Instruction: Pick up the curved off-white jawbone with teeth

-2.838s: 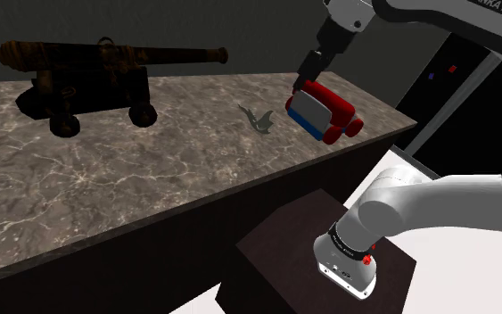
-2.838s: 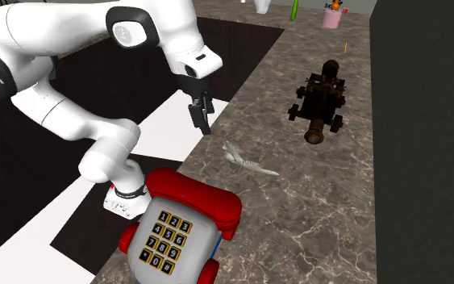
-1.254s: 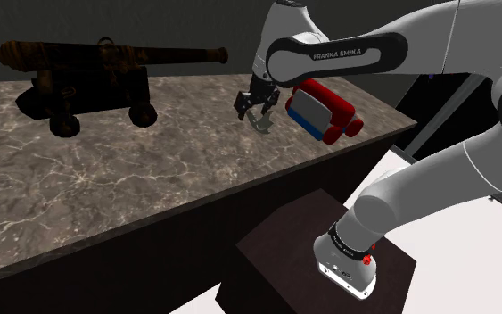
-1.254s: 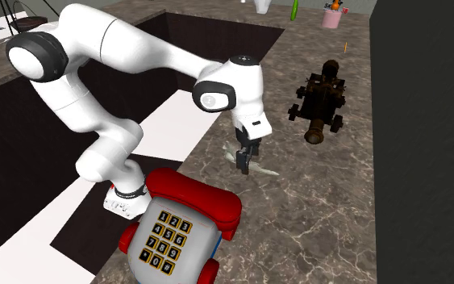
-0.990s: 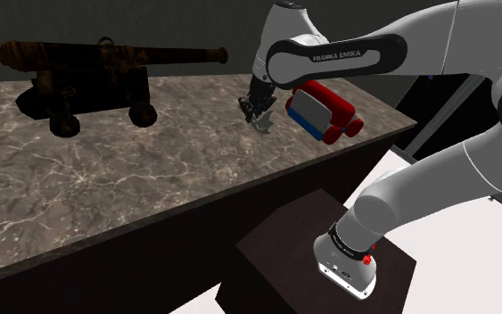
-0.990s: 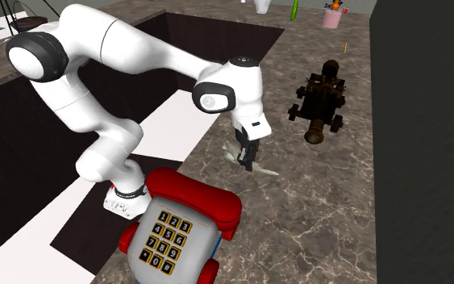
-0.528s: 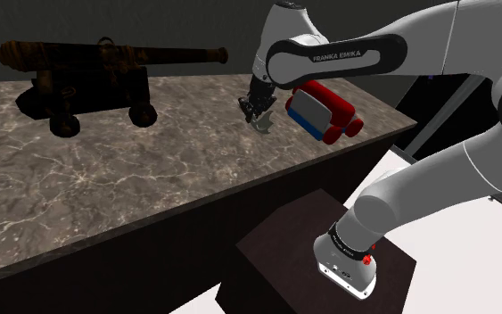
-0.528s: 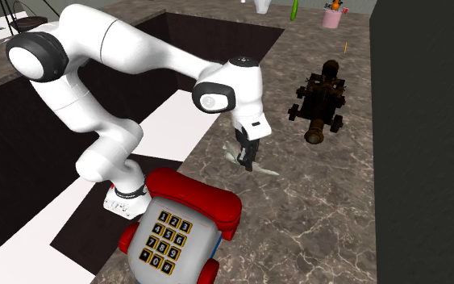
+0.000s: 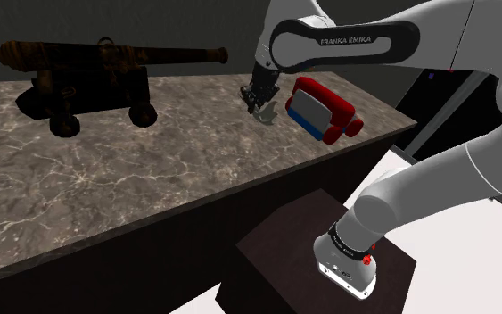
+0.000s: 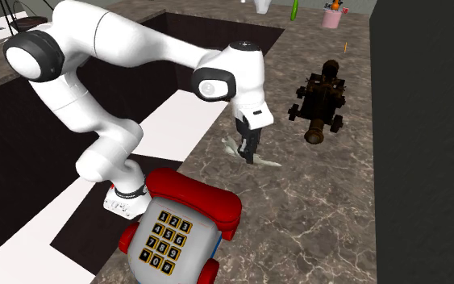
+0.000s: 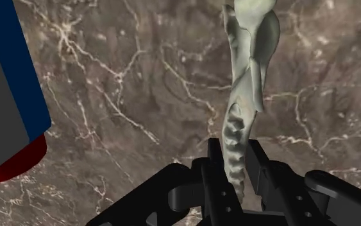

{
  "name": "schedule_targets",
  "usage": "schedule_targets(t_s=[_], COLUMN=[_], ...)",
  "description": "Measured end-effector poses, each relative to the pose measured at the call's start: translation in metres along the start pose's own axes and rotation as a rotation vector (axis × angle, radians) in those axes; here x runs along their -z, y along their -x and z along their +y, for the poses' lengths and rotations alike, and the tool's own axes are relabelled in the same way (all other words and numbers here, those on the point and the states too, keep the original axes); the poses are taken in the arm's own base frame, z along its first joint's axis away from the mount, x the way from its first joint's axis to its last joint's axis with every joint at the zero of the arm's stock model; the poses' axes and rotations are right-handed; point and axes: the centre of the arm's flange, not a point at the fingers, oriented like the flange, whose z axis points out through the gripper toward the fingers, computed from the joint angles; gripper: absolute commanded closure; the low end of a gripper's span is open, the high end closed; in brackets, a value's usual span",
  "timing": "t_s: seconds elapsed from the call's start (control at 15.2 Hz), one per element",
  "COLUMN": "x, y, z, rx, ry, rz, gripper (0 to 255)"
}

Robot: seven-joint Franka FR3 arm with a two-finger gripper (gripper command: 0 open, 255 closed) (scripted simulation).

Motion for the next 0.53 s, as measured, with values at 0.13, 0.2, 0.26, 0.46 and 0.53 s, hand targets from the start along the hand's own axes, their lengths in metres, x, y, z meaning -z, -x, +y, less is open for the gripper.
schedule_targets(t_s=[0.13,0.2,0.26,0.46,0.53], x=[0.011,0.016,0.021,0.038,0.041], y=[-0.001,-0.003,-0.004,-0.007,-0.007], z=[0.001,0.003,0.002,0.004,0.003], rx=[0.000,0.000,0.000,0.000,0.000], ry=[0.000,0.000,0.000,0.000,0.000], rz=[0.000,0.000,0.000,0.000,0.000], gripper=[255,255,255,255,255])
